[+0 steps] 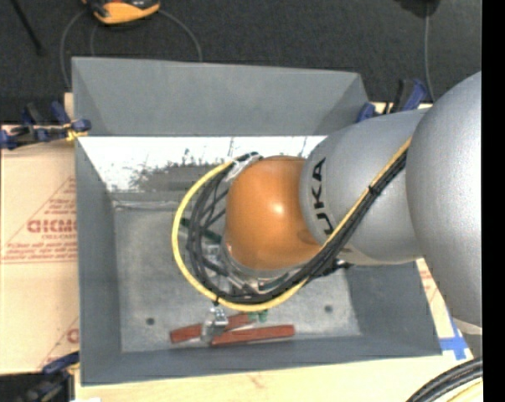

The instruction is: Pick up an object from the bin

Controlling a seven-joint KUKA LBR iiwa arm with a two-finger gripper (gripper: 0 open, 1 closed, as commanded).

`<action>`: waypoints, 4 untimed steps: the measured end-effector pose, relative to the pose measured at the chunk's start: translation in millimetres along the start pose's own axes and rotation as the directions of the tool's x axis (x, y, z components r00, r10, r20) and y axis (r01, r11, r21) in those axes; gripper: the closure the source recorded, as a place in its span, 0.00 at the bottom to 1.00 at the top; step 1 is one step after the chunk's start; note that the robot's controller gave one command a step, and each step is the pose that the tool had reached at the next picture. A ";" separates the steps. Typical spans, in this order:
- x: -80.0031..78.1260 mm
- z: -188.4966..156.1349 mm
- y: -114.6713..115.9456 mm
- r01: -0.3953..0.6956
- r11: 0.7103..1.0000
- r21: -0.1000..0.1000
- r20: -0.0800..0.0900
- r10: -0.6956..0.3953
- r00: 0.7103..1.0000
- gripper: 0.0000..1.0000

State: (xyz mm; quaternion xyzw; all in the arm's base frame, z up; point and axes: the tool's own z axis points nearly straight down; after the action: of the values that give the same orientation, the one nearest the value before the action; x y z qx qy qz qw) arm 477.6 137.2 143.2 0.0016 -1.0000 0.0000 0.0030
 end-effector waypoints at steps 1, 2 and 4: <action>-2.1 -3.4 -0.5 -0.004 1.000 -0.001 0.007 0.004 1.000 0.00; -9.1 39.1 -45.9 0.154 0.988 -0.001 0.015 -0.154 0.988 0.00; -8.9 43.0 -96.7 0.159 0.987 0.000 0.009 -0.159 0.987 0.00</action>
Offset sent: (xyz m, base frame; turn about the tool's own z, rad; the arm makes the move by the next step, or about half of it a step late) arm 0.0110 -0.0844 -0.0732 -0.2450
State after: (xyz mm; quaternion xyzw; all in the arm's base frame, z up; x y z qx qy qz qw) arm 486.6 40.5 100.2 0.0813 -0.9967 -0.0005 -0.0014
